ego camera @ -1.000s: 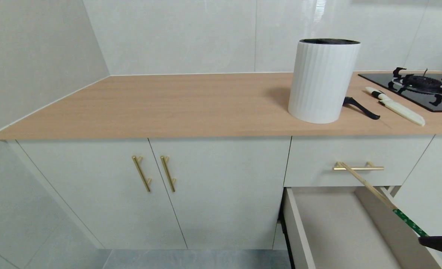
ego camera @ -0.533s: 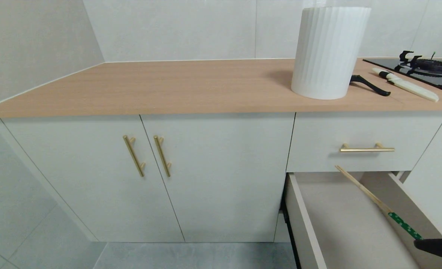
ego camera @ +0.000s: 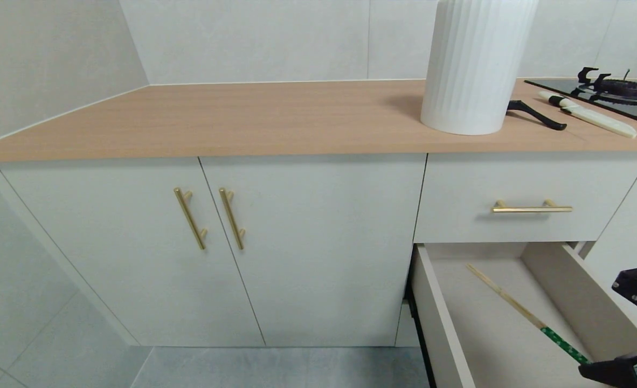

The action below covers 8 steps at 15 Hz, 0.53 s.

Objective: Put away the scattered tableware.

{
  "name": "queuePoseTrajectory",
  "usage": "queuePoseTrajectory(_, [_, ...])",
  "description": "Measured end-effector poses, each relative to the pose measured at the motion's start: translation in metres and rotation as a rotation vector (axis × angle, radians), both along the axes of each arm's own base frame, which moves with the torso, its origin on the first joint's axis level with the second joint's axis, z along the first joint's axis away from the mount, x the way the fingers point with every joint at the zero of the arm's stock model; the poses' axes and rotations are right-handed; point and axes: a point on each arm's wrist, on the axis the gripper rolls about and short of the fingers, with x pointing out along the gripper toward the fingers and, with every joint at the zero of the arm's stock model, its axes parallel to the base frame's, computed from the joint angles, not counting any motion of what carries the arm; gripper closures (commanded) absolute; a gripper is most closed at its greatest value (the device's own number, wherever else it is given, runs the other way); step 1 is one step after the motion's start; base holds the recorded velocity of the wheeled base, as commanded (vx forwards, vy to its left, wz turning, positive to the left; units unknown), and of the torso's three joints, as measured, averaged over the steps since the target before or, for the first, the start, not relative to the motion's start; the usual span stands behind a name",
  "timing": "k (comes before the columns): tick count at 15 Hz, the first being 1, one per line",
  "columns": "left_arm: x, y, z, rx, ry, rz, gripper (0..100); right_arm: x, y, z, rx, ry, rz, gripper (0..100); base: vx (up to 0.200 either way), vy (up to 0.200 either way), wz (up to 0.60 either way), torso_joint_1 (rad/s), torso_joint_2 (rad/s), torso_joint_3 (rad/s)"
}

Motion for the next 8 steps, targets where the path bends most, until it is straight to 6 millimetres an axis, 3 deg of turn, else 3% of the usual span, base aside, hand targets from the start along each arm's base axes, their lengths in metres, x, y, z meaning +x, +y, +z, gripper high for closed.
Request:
queuePoseTrajectory(3, [0.0,0.0,0.0,0.0,0.0,0.0,0,0.03,0.01,-0.019,-0.018,0.069,0.01,100,0.0,0.0,0.0,0.0,0.0,0.0])
queuePoseTrajectory(8, [0.0,0.0,0.0,0.0,0.0,0.0,0,0.099,0.029,-0.061,-0.056,0.135,-0.104,100,0.0,0.0,0.0,0.0,0.0,0.0])
